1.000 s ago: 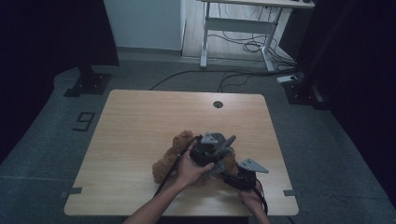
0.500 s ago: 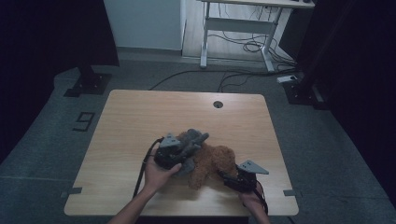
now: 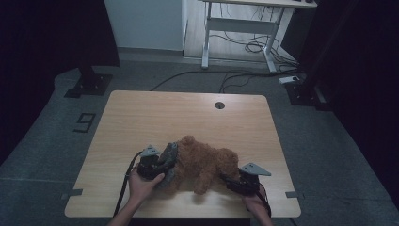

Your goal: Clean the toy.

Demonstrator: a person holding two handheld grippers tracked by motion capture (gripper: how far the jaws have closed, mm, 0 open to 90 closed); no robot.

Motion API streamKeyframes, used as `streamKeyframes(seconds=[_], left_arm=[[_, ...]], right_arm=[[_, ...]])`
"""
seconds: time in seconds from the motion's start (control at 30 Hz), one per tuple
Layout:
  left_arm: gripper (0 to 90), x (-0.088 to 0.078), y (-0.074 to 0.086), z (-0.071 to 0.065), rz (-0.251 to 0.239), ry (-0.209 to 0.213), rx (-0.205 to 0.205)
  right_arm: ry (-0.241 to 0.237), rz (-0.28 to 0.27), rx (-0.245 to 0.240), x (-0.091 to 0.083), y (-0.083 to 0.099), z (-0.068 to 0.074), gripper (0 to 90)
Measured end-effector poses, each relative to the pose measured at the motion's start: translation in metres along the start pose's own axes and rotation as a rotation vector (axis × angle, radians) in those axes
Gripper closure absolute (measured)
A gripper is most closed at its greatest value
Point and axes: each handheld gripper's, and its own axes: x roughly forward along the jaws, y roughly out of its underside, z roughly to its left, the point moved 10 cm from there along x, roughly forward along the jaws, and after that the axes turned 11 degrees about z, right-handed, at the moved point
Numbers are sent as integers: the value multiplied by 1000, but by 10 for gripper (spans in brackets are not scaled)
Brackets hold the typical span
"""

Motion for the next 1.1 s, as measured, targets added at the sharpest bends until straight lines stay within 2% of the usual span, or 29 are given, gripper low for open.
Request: streamKeyframes(seconds=[0.17,0.33,0.37,0.43,0.57,0.67,0.77,0.83,0.9,1.0,1.1], left_arm=[[786,14,-13,3,-34,-25,-4],[787,25,-33,22,-51,-22,-33],[787,25,-33,22,-51,-22,-33],[786,28,-44,36,-51,-48,-42],[785,24,-53,51,-51,-67,-74],[786,8,-57,51,-74,-52,-77],[786,-17,-68,37,-136,-20,-54],[785,-36,-79,22,-190,1,-27],[785,-48,-90,3,-221,14,15],[784,-50,-104,-27,-232,34,85],[783,-33,-114,-56,-204,34,149]], right_arm=[[26,-19,5,3,-2,-3,404],[80,-37,-7,14,-16,-10,408],[83,-44,-4,18,-20,-12,408],[94,-53,-7,27,-29,-18,408],[99,-59,-13,43,-45,-25,407],[94,-67,-21,44,-46,-24,404],[74,-73,-35,40,-40,-22,389],[50,-64,-37,36,-37,-22,380],[36,-66,-34,34,-34,-22,375],[30,-70,-36,33,-33,-20,360],[36,-69,-31,32,-33,-19,358]])
